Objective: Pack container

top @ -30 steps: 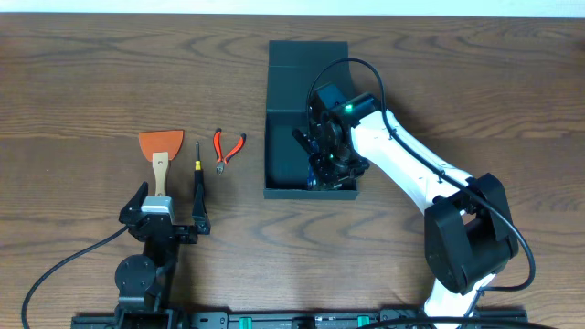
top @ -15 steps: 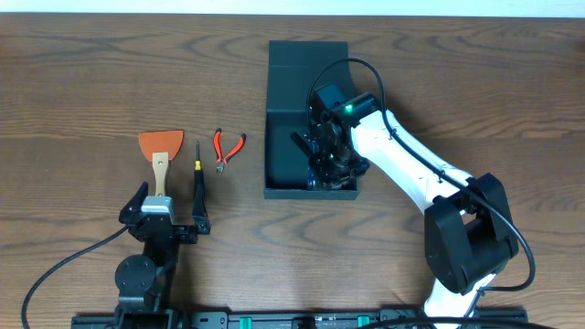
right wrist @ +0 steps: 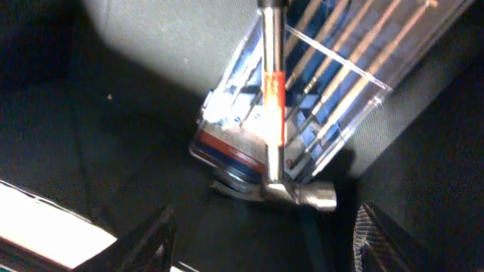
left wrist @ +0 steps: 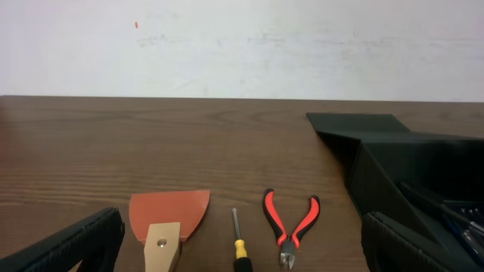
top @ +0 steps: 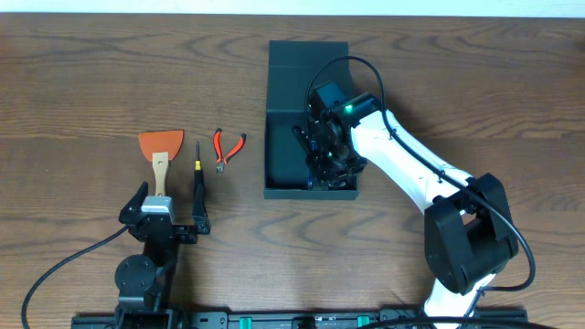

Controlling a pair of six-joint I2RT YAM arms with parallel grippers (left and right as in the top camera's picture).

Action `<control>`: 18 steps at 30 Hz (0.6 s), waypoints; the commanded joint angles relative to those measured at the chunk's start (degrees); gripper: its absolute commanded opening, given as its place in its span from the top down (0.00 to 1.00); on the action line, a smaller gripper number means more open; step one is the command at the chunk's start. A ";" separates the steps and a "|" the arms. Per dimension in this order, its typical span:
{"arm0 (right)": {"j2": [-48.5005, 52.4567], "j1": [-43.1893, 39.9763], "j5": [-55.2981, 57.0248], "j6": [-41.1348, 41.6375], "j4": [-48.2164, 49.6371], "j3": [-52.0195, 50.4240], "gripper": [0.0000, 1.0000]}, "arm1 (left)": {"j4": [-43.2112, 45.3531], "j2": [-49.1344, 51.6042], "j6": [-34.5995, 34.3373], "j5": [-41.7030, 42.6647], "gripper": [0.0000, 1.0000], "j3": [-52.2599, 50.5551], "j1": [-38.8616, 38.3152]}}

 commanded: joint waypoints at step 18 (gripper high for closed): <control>-0.37 -7.74 9.70 6.95 -11.47 29.11 0.28 | -2.19 -0.31 0.96 1.05 0.02 -0.76 -0.17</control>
